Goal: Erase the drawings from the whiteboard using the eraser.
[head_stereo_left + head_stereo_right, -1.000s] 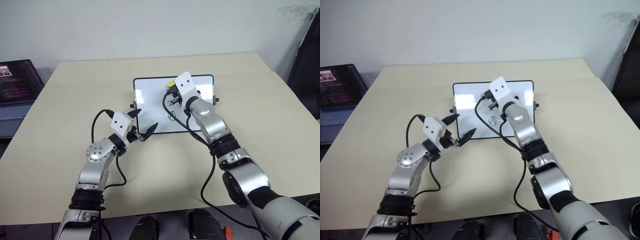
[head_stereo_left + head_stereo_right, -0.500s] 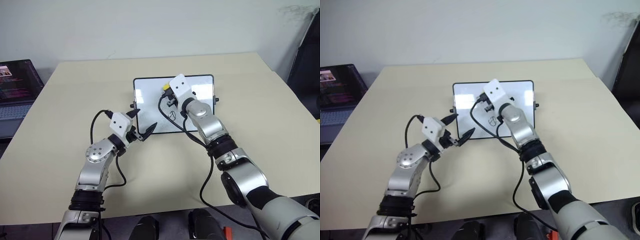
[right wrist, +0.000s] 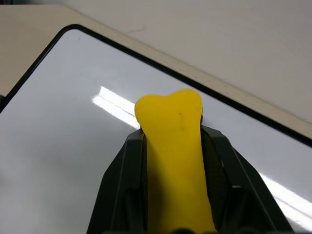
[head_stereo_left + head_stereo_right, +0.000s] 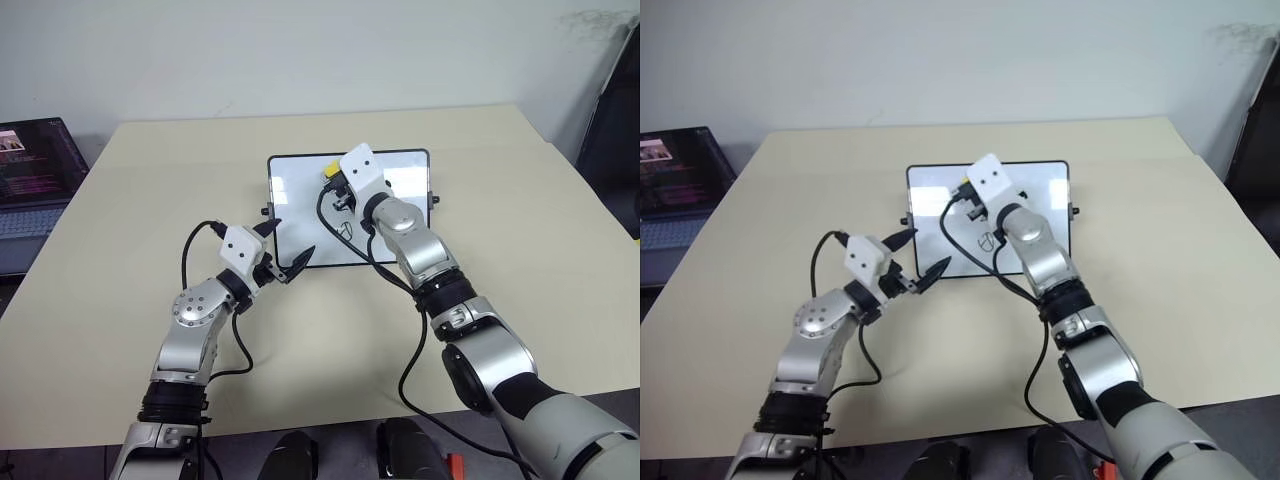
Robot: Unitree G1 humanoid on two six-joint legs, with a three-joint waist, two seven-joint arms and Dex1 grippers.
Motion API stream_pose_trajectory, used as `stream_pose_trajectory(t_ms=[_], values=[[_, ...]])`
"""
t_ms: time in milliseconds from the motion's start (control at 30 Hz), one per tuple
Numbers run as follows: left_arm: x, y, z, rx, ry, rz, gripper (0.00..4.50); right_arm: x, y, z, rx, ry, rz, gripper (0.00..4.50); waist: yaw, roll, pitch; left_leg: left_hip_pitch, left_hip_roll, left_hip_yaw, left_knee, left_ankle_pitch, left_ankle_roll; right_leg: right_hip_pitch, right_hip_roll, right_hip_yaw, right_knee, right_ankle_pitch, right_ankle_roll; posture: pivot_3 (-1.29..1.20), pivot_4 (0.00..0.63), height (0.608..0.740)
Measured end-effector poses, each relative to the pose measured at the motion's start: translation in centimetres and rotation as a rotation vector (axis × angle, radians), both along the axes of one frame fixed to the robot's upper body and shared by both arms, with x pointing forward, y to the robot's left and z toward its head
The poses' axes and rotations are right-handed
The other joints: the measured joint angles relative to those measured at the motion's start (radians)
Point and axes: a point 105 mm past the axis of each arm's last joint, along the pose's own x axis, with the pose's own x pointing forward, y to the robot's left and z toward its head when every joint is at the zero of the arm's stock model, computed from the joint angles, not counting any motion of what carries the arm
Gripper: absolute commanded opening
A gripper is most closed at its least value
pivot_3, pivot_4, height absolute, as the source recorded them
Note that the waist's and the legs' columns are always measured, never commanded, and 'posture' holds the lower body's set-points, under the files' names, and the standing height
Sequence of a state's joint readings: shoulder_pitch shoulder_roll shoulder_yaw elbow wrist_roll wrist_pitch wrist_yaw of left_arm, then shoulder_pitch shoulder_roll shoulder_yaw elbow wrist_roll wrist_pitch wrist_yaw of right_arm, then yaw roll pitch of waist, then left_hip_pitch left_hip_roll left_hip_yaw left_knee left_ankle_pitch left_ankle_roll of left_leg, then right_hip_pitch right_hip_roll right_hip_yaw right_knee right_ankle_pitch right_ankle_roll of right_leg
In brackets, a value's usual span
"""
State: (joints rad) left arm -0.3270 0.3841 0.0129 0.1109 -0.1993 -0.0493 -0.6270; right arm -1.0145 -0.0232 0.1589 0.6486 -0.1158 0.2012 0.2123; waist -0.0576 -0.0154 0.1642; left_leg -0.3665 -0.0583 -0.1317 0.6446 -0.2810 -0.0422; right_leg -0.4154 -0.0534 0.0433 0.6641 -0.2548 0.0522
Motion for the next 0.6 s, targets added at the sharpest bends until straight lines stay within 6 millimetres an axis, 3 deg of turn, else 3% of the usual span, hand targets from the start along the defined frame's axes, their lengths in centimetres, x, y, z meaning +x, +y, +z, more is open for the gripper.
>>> stream_pose_trajectory(t_ms=[600], values=[[0.5, -0.9, 0.0, -0.009, 0.009, -0.044, 4.5, 0.7, -2.8, -0.7, -0.051, -0.008, -0.078, 1.2, 0.001, 0.0, 0.0, 0.001, 0.0, 0.0, 0.0, 0.0, 0.0, 0.001, 0.0, -0.001, 0.001, 0.0, 0.0, 0.0, 0.15, 0.74]])
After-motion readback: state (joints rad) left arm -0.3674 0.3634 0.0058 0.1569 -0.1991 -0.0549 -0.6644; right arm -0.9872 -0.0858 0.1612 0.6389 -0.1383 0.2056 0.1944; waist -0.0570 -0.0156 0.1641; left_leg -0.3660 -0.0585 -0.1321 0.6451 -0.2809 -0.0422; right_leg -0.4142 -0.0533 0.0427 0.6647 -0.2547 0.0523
